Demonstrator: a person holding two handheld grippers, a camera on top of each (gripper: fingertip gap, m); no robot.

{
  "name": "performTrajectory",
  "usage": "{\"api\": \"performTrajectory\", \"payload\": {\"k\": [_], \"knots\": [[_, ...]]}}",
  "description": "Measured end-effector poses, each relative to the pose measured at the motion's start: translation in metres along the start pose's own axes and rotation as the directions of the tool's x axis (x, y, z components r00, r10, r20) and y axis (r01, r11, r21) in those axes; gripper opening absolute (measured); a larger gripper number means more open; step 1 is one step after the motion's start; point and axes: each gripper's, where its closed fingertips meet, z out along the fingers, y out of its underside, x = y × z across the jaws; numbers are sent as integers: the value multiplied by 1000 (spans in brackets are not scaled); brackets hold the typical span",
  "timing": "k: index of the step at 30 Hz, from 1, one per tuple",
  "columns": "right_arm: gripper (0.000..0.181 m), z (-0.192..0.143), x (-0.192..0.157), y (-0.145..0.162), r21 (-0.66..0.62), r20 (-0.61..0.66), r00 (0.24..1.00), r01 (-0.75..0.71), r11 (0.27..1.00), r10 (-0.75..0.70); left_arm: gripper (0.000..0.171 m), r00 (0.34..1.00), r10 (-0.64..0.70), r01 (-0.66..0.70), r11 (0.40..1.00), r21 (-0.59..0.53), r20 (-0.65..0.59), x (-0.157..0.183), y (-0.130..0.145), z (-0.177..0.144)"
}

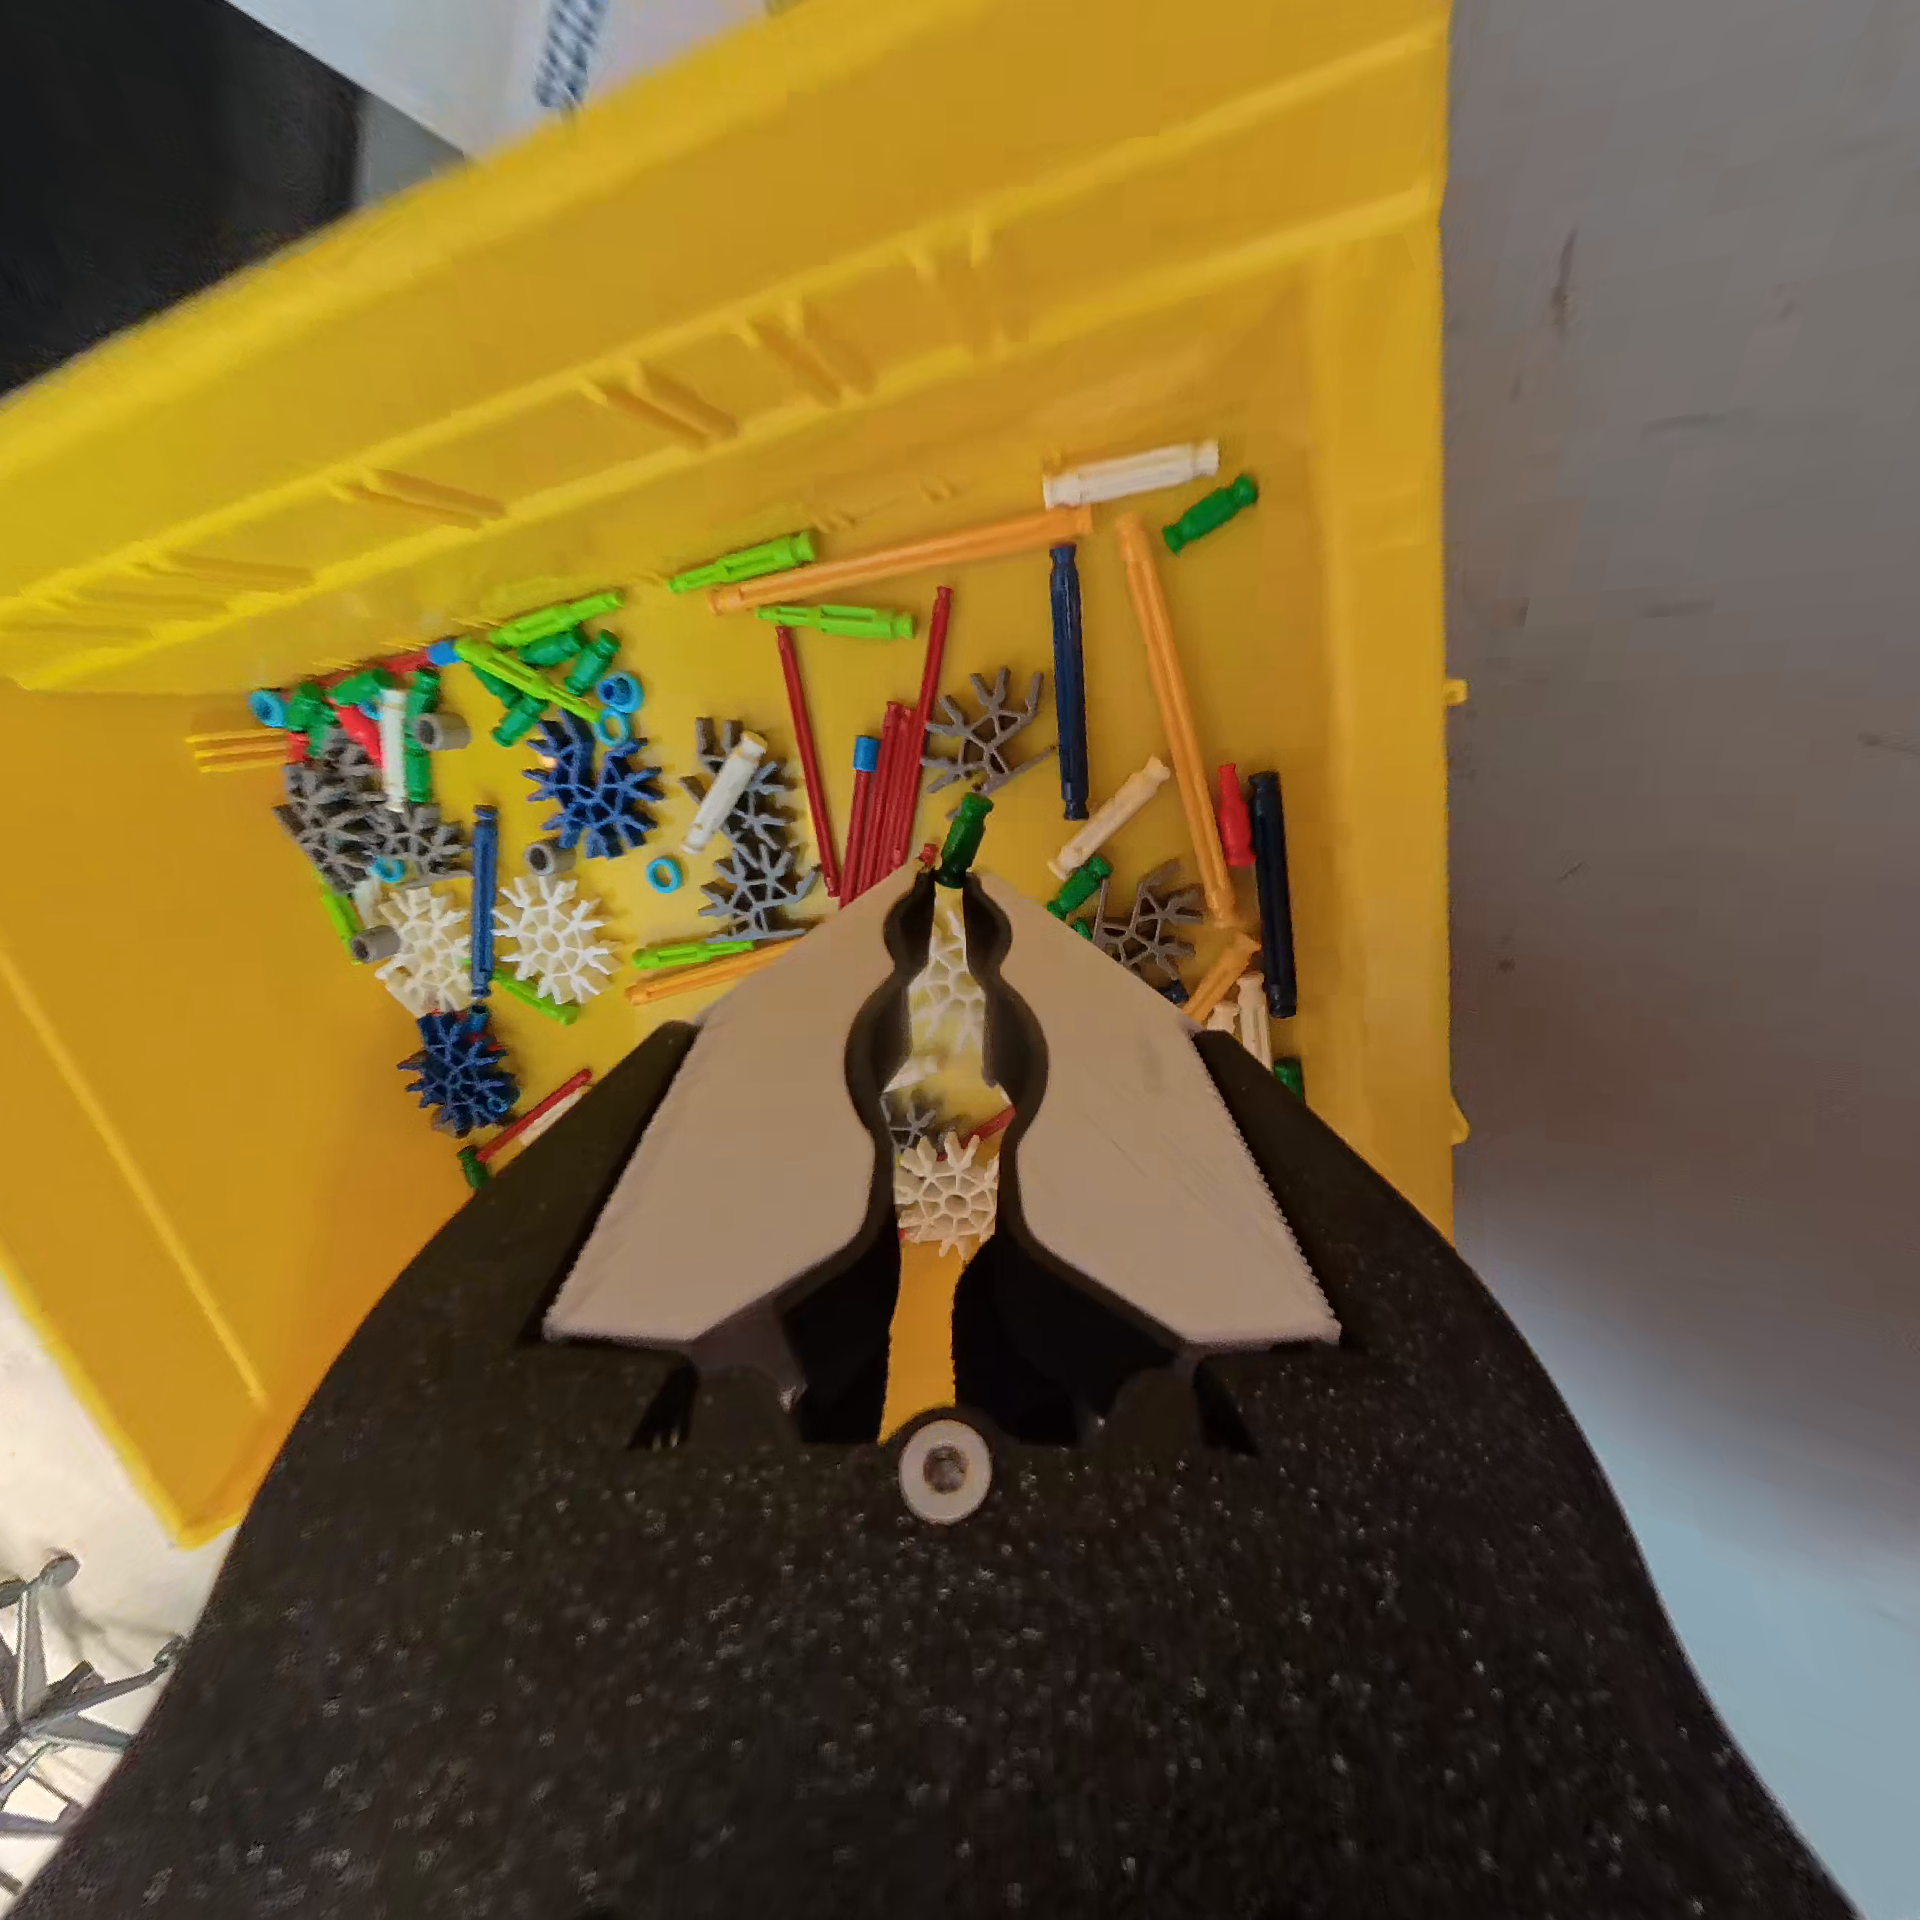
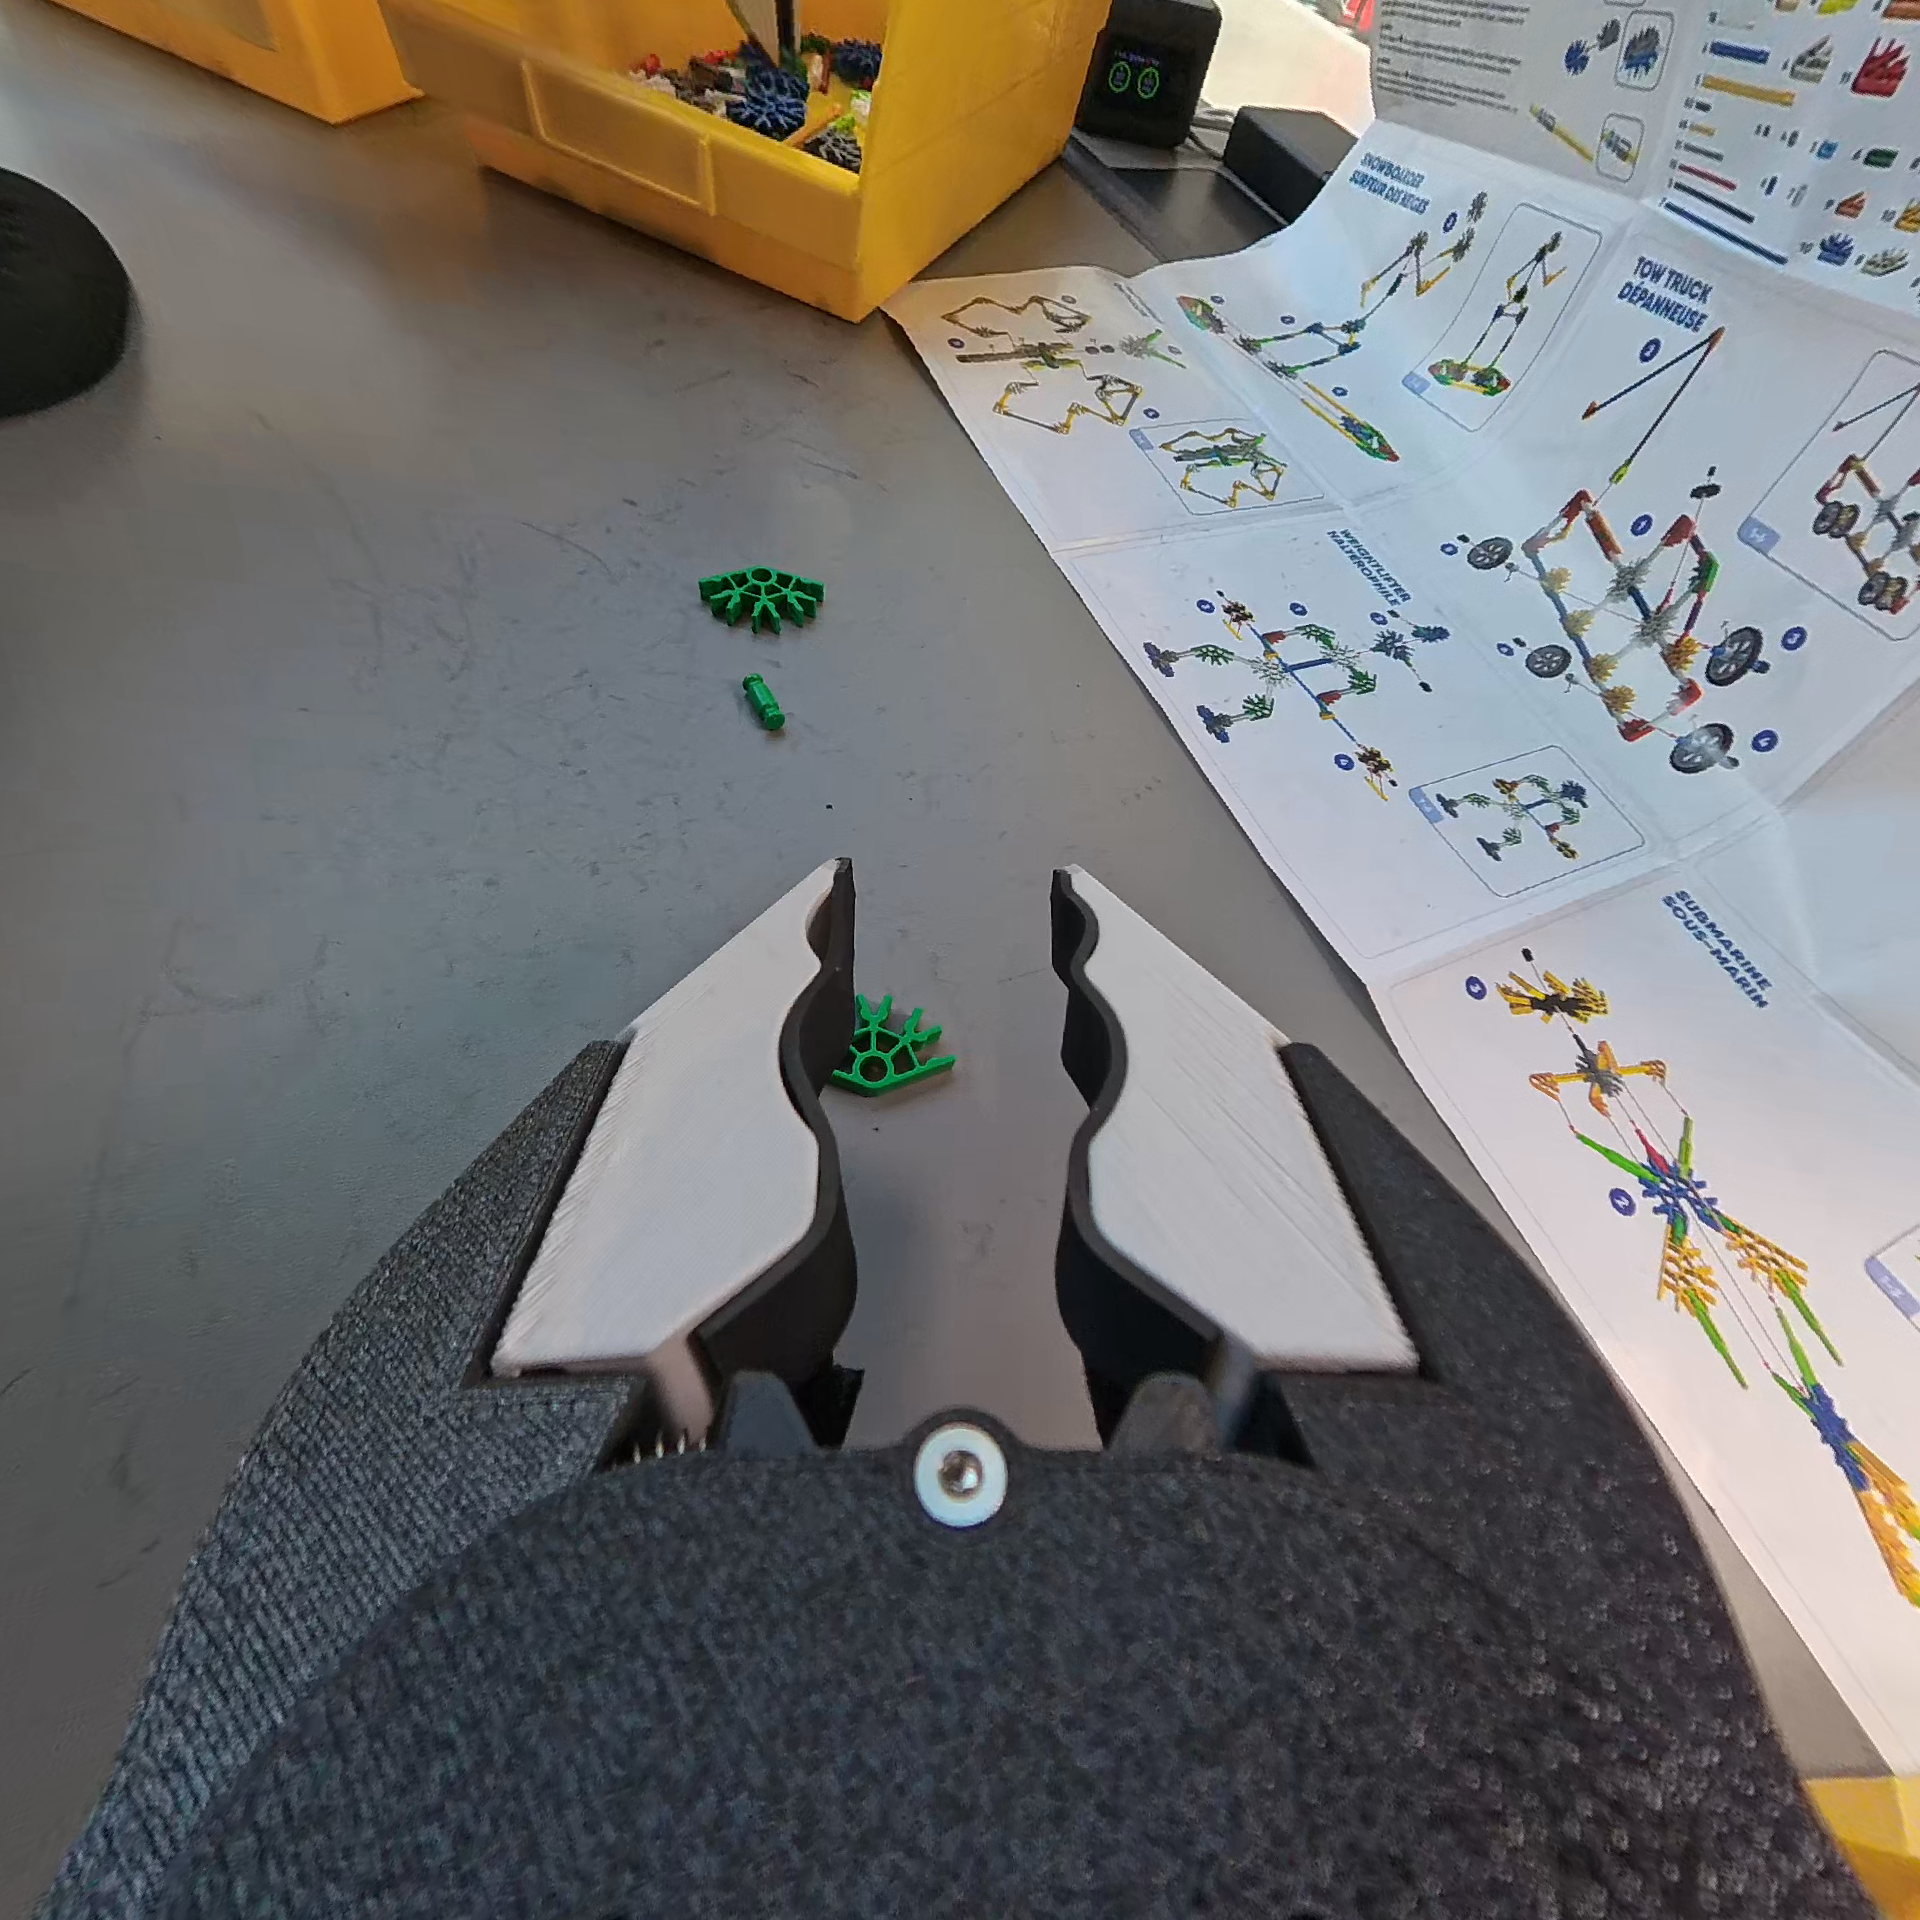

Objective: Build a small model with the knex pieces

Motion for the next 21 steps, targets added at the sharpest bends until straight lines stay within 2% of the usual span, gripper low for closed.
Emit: {"api": "performTrajectory", "payload": {"k": [2, 4, 8, 14, 21], "knots": [[36, 1, -1, 1, -4, 2, 1000, 4, 1000, -4, 4, 999, -9, 6, 996, 93, 39, 2, -23, -25], [36, 2, -2, 1, -11, 2, 1000, 12, 1000, -12, 4, 999, 1, -7, 984, 179, 34, 17, -50, -45], [36, 2, -1, 2, -12, -1, 1000, 13, 1000, -13, 4, 995, 92, -81, 952, 296, -26, 78, -101, -56], [36, 0, 3, -1, 6, -10, 1000, -12, 1000, 12, 4, 960, 228, -148, 908, 391, -165, 179, -168, -21], [36, -1, 1, -1, 4, -10, 1000, 5, 1000, -5, 4, 902, 333, -212, 897, 389, -275, 244, -220, 24]]}}
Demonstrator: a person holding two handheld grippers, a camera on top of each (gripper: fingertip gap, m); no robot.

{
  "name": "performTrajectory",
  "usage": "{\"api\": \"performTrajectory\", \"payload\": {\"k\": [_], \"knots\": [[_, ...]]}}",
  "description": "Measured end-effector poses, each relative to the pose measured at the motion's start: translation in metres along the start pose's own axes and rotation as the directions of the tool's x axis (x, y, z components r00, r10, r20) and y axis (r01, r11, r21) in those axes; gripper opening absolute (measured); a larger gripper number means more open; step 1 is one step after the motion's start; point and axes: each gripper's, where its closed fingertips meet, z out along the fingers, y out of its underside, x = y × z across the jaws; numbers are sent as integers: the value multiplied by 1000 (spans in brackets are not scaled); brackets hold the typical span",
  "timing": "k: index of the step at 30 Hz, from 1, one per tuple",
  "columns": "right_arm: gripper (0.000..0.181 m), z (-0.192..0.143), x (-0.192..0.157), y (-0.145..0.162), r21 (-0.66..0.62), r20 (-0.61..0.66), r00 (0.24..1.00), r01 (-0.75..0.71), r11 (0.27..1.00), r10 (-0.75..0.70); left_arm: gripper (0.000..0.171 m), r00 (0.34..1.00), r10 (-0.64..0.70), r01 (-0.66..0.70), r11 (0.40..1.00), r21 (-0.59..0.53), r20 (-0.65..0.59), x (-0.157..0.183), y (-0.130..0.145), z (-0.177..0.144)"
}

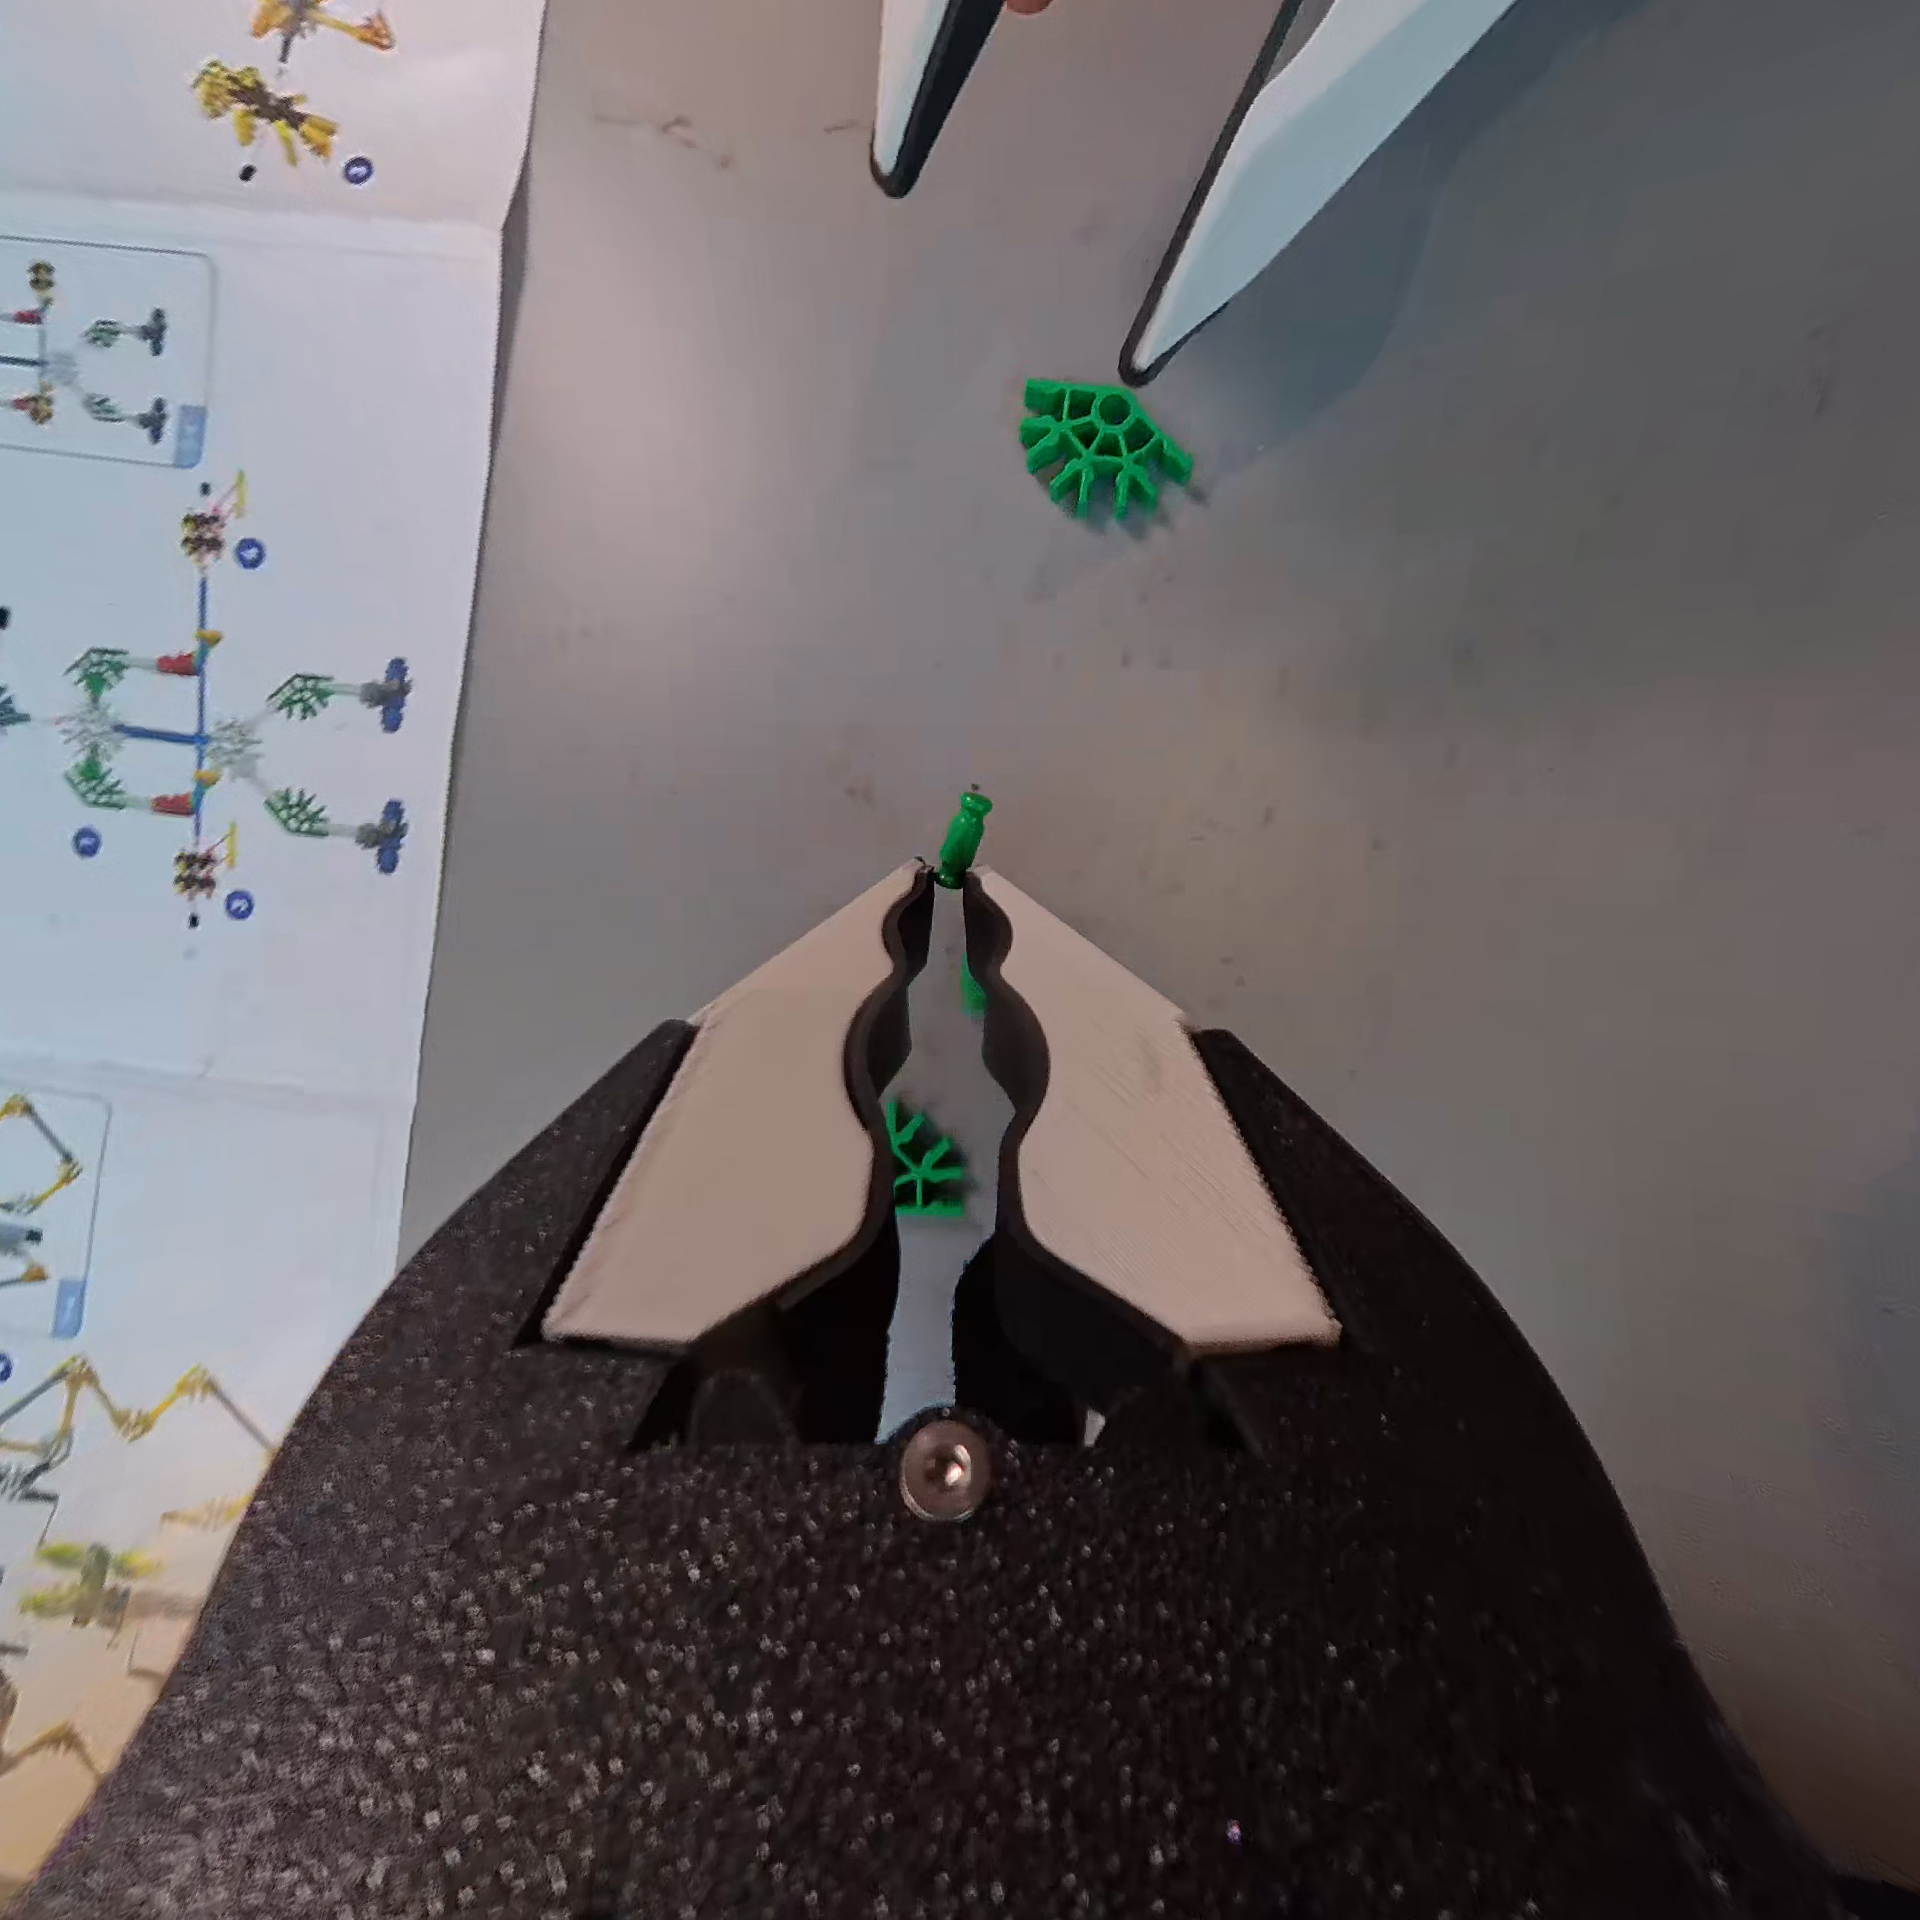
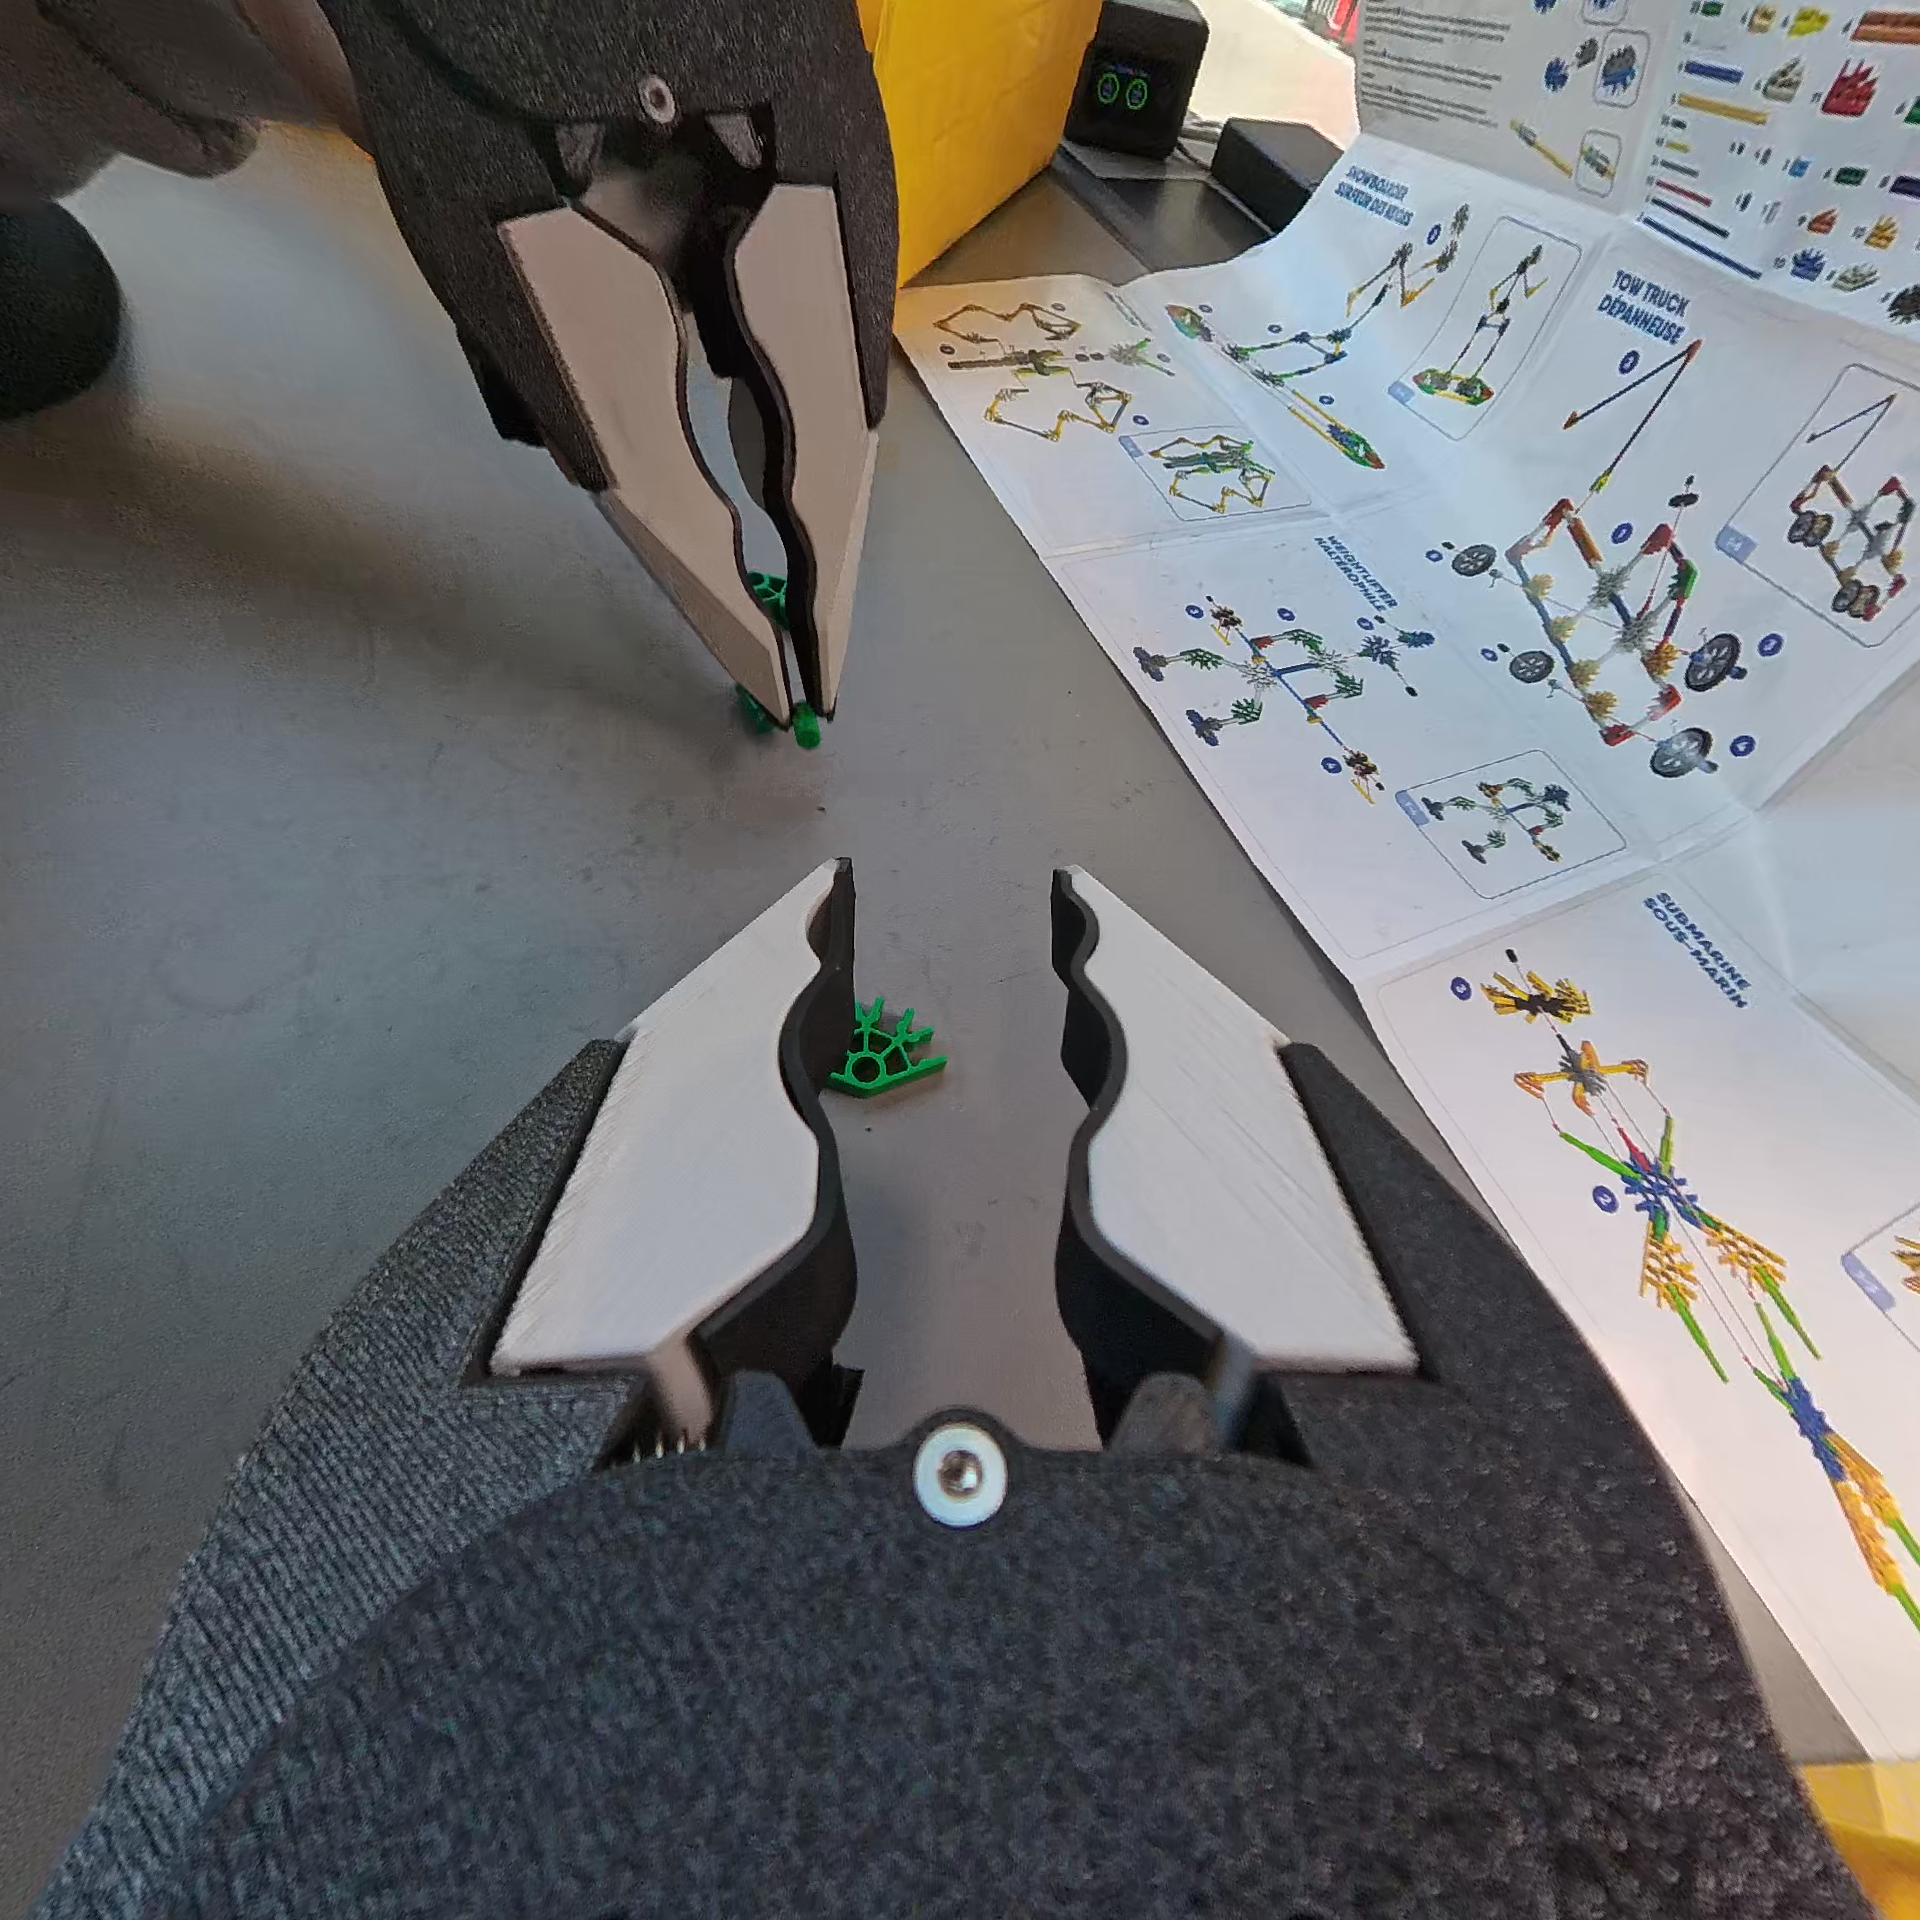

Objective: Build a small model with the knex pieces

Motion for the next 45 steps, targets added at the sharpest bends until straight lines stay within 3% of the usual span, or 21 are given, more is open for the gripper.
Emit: {"api": "performTrajectory", "payload": {"k": [5, 18, 23, 28, 33, 37, 40, 42, 45], "knots": [[36, -4, 0, -4, 7, -7, 1000, 23, 1000, -23, 4, 1000, 4, -5, 1000, -23, -30, 6, -8, 23], [37, -5, 0, -3, -12, -20, 998, 57, 998, -57, 14, 998, -52, 54, 997, 55, -38, 4, -12, 17], [36, -5, 1, -2, -9, -25, 998, 52, 999, -52, 19, 991, -131, 120, 963, 241, 31, -16, -25, -28], [37, -5, 0, -2, -13, -26, 998, 63, 998, -63, 19, 929, -279, 157, 892, 425, 243, -72, -13, -116], [37, -3, 1, 1, -20, -22, 998, 52, 998, -52, 19, 769, -471, 195, 817, 543, 432, -133, 33, -232], [37, -1, -2, 2, -26, -14, 998, 56, 998, -57, 24, 652, -556, 323, 819, 474, 516, -171, 99, -283], [37, 1, -3, 4, -33, -8, 998, 54, 998, -55, 29, 590, -625, 505, 780, 370, 512, -193, 159, -282], [37, 3, -3, 7, -42, -7, 999, 50, 998, -50, 33, 546, -691, 634, 711, 306, 474, -203, 195, -266], [36, 2, -1, 7, -42, -14, 999, 40, 998, -41, 33, 497, -684, 725, 665, 177, 533, -220, 247, -241]]}}
